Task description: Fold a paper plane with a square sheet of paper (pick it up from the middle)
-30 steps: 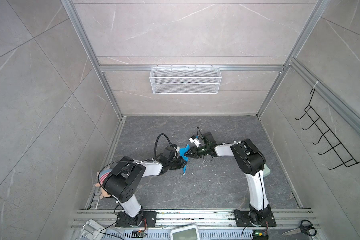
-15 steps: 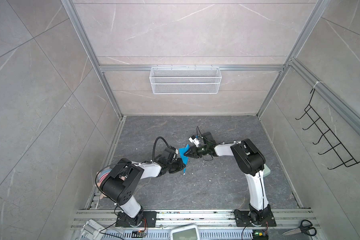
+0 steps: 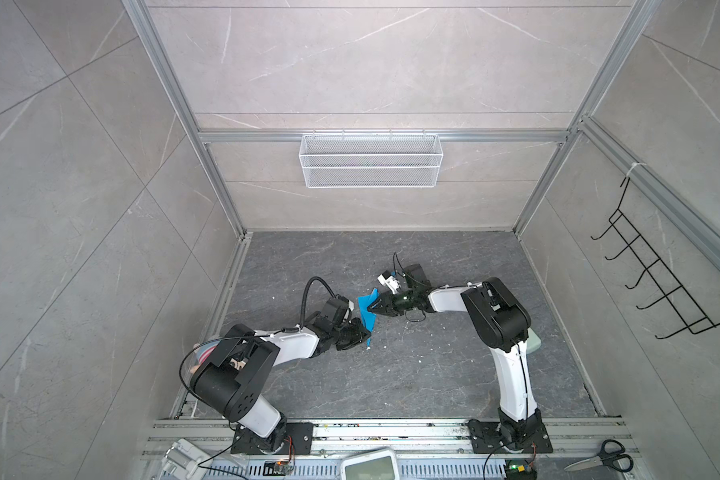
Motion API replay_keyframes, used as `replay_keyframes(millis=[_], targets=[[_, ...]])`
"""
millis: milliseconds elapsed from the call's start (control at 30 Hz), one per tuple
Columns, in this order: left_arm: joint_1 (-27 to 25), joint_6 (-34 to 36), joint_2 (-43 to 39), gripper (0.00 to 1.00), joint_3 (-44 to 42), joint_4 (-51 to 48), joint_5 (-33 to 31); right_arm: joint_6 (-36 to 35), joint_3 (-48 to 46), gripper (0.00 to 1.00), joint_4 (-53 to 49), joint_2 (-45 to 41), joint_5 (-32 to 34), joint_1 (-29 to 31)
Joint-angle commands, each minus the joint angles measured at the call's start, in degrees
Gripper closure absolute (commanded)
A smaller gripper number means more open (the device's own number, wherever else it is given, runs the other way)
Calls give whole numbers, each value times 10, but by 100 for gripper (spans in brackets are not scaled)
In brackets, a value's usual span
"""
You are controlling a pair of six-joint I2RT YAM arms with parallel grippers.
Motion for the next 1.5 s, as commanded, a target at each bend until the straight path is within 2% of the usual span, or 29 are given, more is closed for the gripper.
replay_keyframes(millis=[0, 267, 600, 700, 833, 933, 1367, 1467], targets=[[-2, -5, -1, 89, 4, -8, 11, 3, -4, 65, -44, 14, 71, 5], [-2, -3, 29, 98, 12, -25, 15, 5, -5, 65, -41, 15, 72, 5], [-8, 0, 57, 98, 26, -51, 15, 4, -6, 65, -44, 13, 76, 5], [-8, 10, 45, 95, 35, -77, 11, 4, -6, 65, -46, 13, 78, 4], [-7, 36, -10, 83, 47, -132, -10, 4, -6, 65, -48, 12, 82, 5], [-3, 42, -46, 77, 47, -143, -17, 5, -6, 65, -48, 13, 83, 4], [-9, 8, -22, 80, 42, -107, 23, 8, -8, 65, -45, 13, 84, 4], [-12, 5, -8, 84, 44, -104, 27, 8, -10, 65, -45, 13, 83, 5]])
